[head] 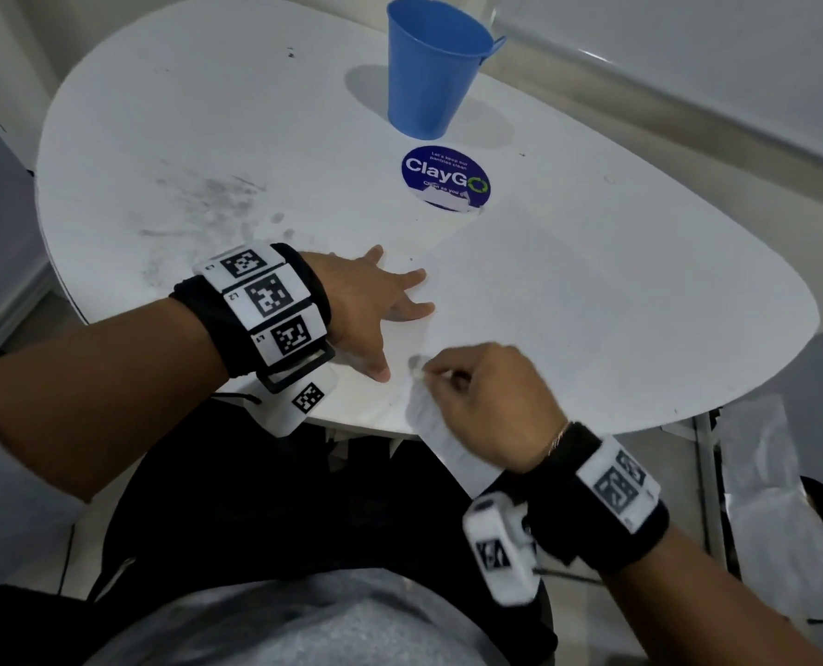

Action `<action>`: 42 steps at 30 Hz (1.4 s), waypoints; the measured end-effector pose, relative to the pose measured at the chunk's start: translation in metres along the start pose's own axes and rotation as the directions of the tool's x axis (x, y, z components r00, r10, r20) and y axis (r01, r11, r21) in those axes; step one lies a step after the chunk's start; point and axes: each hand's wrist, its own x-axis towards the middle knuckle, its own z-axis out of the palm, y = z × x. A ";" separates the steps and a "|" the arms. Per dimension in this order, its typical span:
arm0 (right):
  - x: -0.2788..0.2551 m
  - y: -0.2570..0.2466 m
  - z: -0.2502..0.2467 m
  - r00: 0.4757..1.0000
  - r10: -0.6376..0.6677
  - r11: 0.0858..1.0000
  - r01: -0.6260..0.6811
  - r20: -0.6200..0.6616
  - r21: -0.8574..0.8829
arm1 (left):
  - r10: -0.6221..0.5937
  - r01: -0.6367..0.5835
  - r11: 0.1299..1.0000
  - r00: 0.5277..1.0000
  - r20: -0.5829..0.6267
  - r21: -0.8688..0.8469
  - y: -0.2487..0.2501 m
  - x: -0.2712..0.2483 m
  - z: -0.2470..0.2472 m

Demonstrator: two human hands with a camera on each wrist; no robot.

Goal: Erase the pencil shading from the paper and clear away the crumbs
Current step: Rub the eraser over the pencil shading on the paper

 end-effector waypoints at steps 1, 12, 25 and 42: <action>-0.006 -0.006 0.002 0.998 -0.030 0.999 0.029 0.050 0.016 | 0.001 -0.001 1.000 1.000 0.002 0.002 0.000 0.000 -0.001; 0.004 -0.003 -0.002 0.999 -0.016 1.000 0.015 0.045 0.019 | -0.009 0.009 1.000 1.000 0.008 0.003 0.001 -0.002 -0.002; 0.013 0.008 -0.005 0.997 0.046 0.999 -0.045 -0.064 0.015 | -0.011 0.011 1.000 1.000 0.008 -0.011 0.001 0.000 -0.001; 0.014 0.016 -0.007 0.996 0.067 0.997 -0.064 -0.058 0.050 | -0.004 0.003 0.998 1.000 -0.014 -0.056 -0.004 0.004 0.002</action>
